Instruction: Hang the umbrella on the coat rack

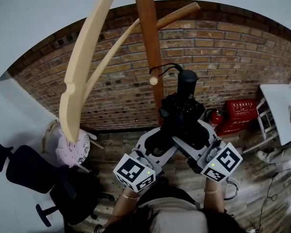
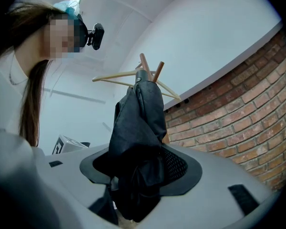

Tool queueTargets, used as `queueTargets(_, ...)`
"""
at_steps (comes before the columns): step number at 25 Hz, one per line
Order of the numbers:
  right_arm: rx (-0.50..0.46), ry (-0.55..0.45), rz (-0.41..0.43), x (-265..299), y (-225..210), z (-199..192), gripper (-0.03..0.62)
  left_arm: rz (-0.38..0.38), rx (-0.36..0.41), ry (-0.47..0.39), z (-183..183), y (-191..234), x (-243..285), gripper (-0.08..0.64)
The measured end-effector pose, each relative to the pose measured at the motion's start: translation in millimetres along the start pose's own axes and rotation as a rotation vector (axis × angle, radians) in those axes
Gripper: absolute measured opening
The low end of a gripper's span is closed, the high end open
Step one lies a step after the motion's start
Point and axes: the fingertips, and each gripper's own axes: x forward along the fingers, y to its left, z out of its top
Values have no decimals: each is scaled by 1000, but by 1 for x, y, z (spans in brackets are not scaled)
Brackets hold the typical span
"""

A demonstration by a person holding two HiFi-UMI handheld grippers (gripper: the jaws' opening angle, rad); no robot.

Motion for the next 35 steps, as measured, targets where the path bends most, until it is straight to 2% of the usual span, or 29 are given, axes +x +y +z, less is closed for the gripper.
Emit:
queueTargets(19,130,139,-45,0,-28,-76,270,34,-183,89,-76,21,5,227)
queueTargets(29,137,191,-65,-4,-30,-102,270,24,-230,105,-101,23,2,227)
queueTargets(35,122,207,-72,-2,-32,-114,270,21,-233,115,-113,28,2,228)
